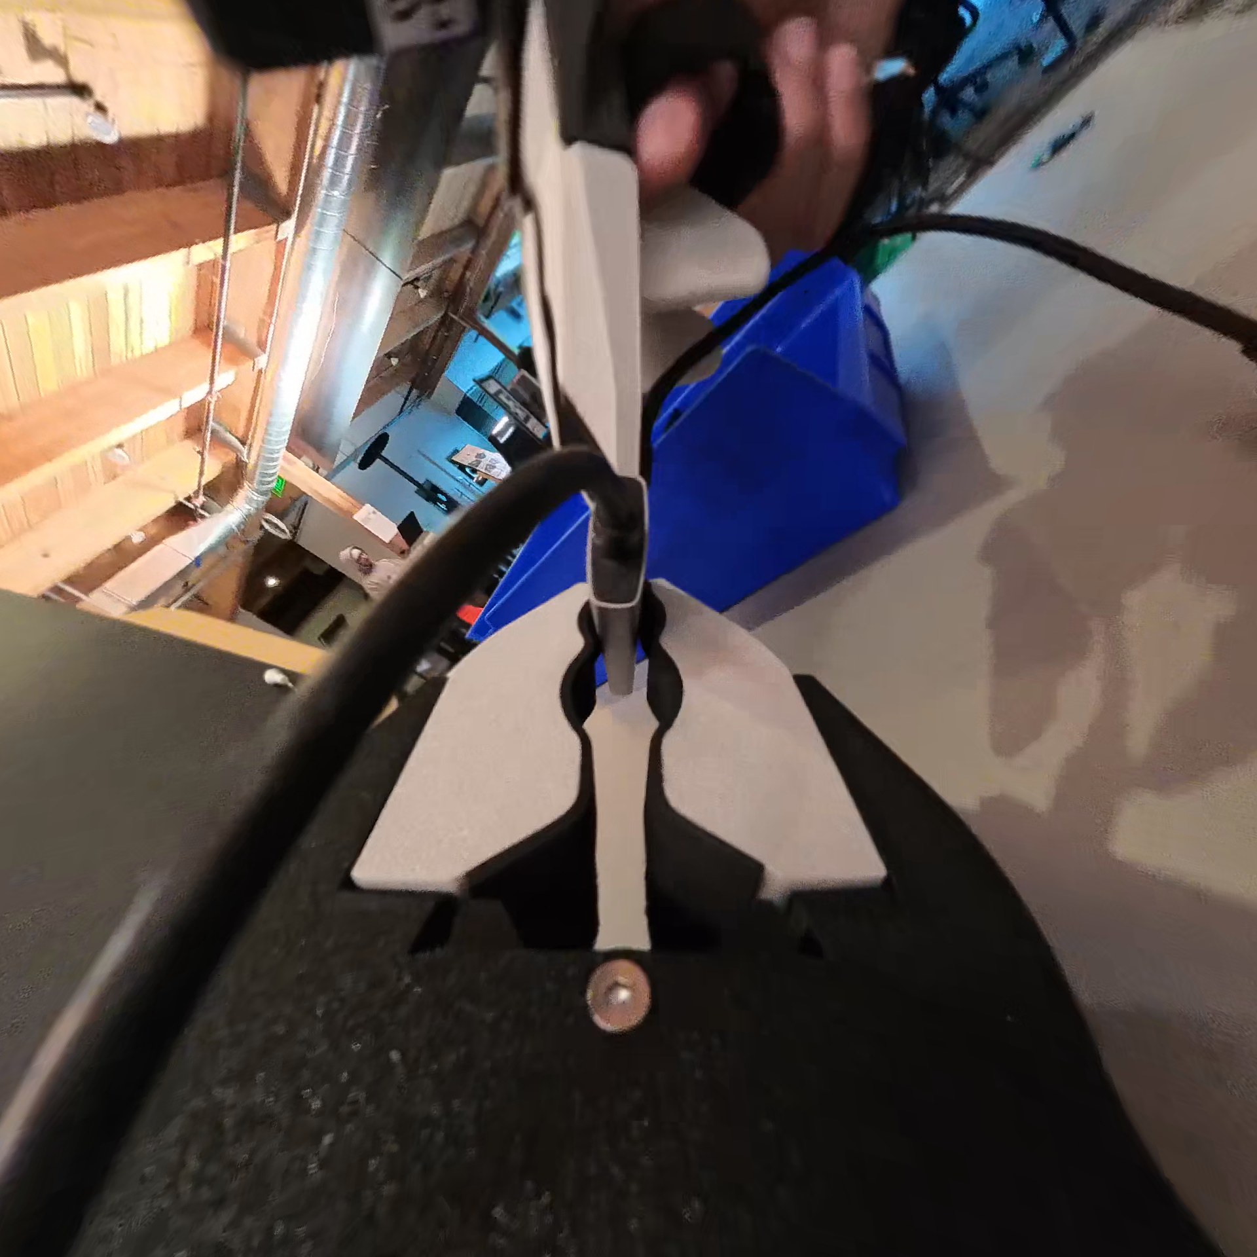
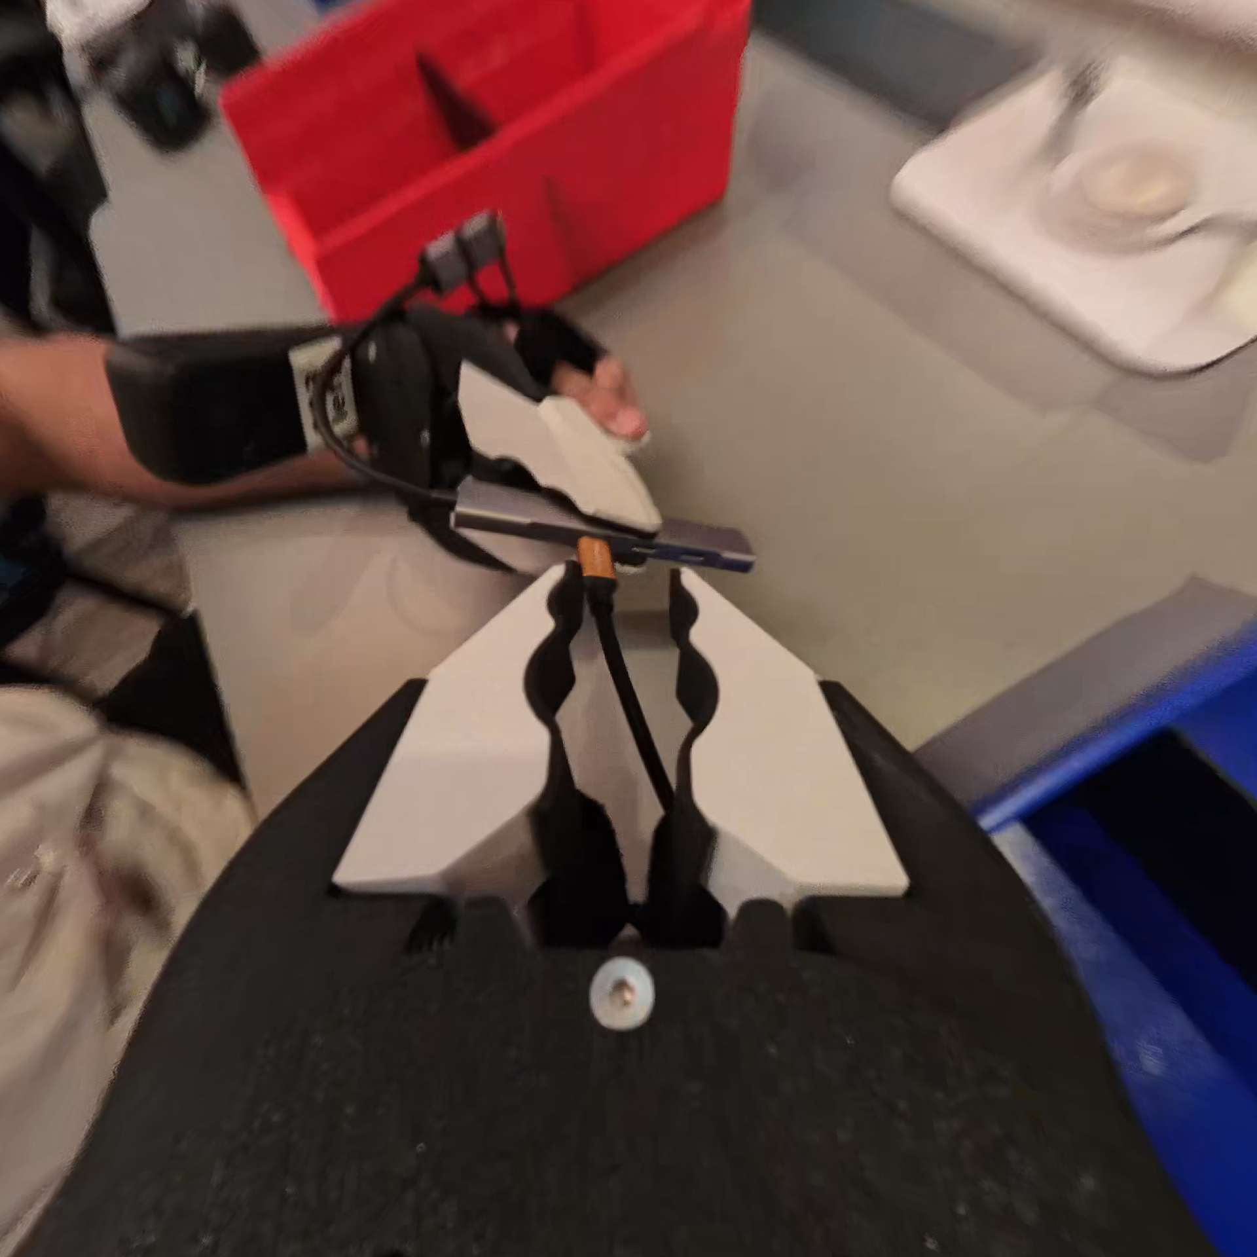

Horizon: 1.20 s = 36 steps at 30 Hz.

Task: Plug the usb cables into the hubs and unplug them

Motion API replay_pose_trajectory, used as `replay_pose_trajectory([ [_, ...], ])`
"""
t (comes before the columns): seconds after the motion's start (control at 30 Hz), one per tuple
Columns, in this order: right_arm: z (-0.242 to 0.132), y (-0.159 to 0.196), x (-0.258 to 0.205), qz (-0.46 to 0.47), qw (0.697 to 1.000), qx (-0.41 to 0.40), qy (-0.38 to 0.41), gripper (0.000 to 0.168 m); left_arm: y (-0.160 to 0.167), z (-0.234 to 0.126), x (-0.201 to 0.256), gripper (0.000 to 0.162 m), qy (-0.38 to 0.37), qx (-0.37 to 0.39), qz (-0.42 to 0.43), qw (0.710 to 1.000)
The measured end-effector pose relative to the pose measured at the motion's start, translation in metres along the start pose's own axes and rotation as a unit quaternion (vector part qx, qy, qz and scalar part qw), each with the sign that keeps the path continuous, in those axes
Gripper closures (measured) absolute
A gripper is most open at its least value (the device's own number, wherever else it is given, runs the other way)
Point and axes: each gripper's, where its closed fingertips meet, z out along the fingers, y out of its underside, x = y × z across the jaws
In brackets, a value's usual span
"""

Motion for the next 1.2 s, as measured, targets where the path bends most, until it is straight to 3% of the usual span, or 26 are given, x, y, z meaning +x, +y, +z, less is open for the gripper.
replay_pose_trajectory([
  [0.1,-0.04,-0.037,-0.015,-0.016,0.98,0.191,0.046,0.145,0.002,-0.003,-0.01,0.153,-0.015,0.004,-0.028,0.999],
  [0.17,-0.058,-0.041,-0.045,-0.016,0.963,0.269,0.028,0.158,0.004,-0.005,-0.018,0.153,-0.029,0.009,-0.05,0.998],
  [0.23,-0.034,-0.017,-0.064,0.034,0.974,0.225,-0.011,0.151,0.004,-0.007,-0.025,0.152,-0.041,0.014,-0.065,0.997],
  [0.3,-0.006,0.005,-0.054,0.067,0.982,0.177,0.018,0.136,0.002,-0.009,-0.027,0.153,-0.048,0.023,-0.067,0.996],
  [0.43,-0.003,-0.008,-0.033,0.086,0.972,0.216,0.043,0.131,-0.008,-0.008,-0.02,0.153,-0.038,0.039,-0.042,0.998],
  [0.6,0.0,-0.014,-0.022,0.087,0.971,0.222,0.038,0.136,-0.021,-0.008,-0.014,0.153,-0.037,0.057,-0.02,0.997],
  [0.73,0.002,-0.011,-0.026,0.072,0.974,0.214,0.028,0.157,-0.023,-0.007,-0.008,0.153,-0.029,0.055,-0.008,0.998],
  [1.2,0.011,0.0,-0.02,0.079,0.972,0.213,0.054,0.157,-0.008,-0.001,0.002,0.152,-0.001,-0.023,-0.038,0.999],
])
